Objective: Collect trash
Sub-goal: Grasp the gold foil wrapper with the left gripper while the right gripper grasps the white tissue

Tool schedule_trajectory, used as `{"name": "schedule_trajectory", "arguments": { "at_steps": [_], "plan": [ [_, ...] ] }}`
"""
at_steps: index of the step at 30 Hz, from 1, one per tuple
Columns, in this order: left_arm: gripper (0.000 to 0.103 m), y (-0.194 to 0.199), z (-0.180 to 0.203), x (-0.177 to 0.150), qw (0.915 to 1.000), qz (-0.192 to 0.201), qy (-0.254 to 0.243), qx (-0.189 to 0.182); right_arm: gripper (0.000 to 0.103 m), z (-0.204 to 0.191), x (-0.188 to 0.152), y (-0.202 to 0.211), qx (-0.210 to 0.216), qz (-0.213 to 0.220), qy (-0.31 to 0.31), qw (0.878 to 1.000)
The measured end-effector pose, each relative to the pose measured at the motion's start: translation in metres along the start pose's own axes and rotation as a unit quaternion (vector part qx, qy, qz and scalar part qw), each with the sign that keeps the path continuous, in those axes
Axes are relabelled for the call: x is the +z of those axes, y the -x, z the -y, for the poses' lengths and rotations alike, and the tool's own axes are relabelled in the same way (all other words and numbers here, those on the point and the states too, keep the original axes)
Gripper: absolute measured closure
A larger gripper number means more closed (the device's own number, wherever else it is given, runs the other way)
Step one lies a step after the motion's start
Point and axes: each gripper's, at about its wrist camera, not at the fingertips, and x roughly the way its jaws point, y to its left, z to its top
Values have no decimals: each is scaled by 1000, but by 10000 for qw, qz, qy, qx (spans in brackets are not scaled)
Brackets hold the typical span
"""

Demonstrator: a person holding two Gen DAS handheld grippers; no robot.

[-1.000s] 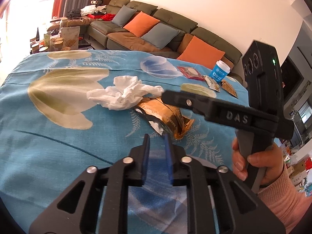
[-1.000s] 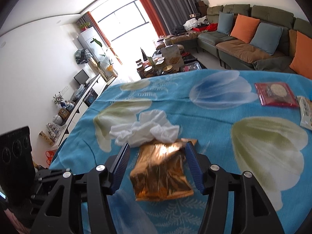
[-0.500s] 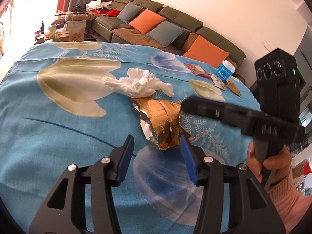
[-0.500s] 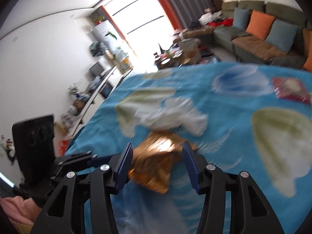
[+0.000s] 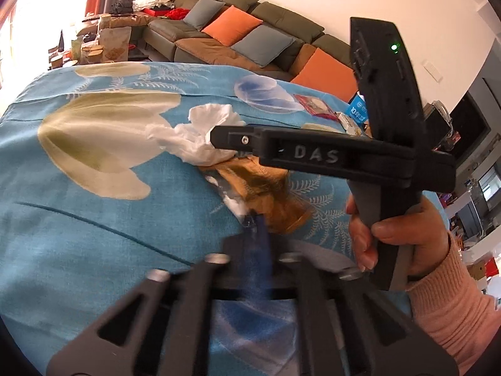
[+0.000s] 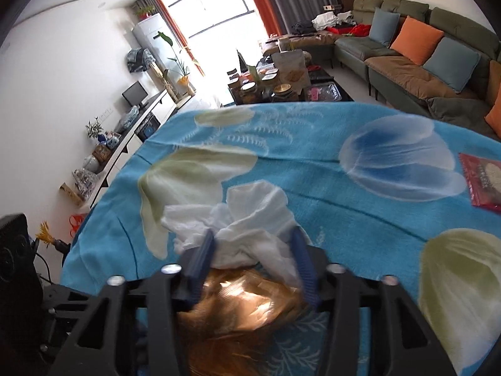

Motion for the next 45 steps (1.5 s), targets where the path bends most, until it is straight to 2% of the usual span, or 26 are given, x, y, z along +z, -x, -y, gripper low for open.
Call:
{"name": "schedule_trajectory", "arguments": {
  "at_steps": [3, 9, 10, 11, 12, 14, 18, 20, 22, 24, 25, 30, 35, 45],
  "plan": [
    [102, 3, -2, -2, 10000, 48, 13, -35, 93, 4, -3, 5, 65, 51, -108, 9999],
    [102, 12, -3, -4, 9998, 139, 5, -117, 94, 9, -9, 25, 166, 306, -246, 9991],
    [100, 11, -3, -3, 9998, 131, 16, -127, 94, 11, -10, 29, 178, 369, -280, 9988],
    [90, 11, -3, -3, 9998, 125, 20, -159, 94, 12, -11, 33, 203, 435, -323, 9983],
    [85, 10, -1, -3, 9998, 117, 14, -176, 94, 14, -11, 38, 204, 541, -378, 9976],
    [70, 8, 1, -1, 9998, 100, 8, -163, 94, 19, -13, 50, 201, 737, -476, 9959],
    [60, -5, 8, 3, 9999, -24, -29, -129, 94, 31, -16, 67, 220, 971, -699, 9926],
    [59, -12, 10, 6, 9999, -64, -30, -142, 94, 36, -20, 69, 243, 952, -783, 9921],
    [61, -17, 12, 9, 9998, -112, -28, -174, 94, 39, -25, 66, 223, 854, -815, 9928],
    [73, -23, 9, 11, 9994, -180, 86, -287, 94, 39, -30, 59, 253, 698, -826, 9938],
    [82, -25, 8, 12, 9992, -198, 140, -332, 94, 38, -33, 55, 259, 618, -812, 9944],
    [87, -25, 5, 13, 9992, -148, 229, -294, 94, 36, -42, 49, 294, 497, -790, 9952],
    [100, -16, 9, 11, 9996, -26, 76, -254, 95, 33, -46, 50, 352, 490, -771, 9952],
    [102, 41, 2, -5, 9990, 429, -123, 38, 96, 13, -44, 67, 672, 926, -665, 9912]
  ]
}}
